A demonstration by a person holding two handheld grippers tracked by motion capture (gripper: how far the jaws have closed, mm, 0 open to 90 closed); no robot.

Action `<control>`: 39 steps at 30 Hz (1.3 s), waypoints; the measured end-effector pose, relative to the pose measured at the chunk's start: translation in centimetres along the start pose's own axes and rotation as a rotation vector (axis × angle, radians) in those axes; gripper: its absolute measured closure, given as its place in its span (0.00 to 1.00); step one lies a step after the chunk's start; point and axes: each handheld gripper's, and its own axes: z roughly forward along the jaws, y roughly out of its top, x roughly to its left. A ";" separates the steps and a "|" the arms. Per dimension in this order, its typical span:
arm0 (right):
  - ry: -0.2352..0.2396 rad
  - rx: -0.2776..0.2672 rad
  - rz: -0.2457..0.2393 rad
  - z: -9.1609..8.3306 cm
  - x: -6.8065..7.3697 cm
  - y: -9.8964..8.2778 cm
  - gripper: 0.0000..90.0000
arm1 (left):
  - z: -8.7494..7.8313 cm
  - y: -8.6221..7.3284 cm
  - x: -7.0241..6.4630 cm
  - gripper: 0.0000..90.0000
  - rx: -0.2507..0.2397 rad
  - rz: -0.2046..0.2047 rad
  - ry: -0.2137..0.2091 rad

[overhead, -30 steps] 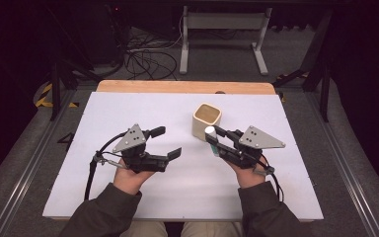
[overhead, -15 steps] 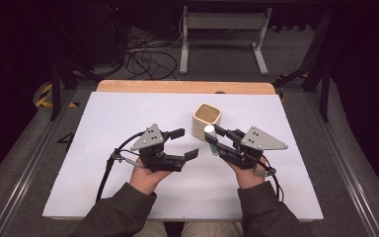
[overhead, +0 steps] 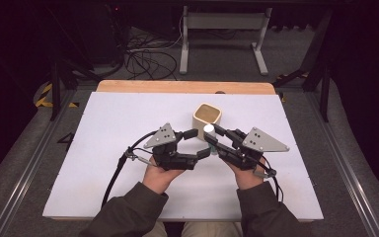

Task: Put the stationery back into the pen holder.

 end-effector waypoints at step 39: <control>-0.017 -0.047 0.020 -0.5 -0.1 0.1 0.73 | 2.1 -0.1 -0.4 0.72 -0.026 0.046 -0.021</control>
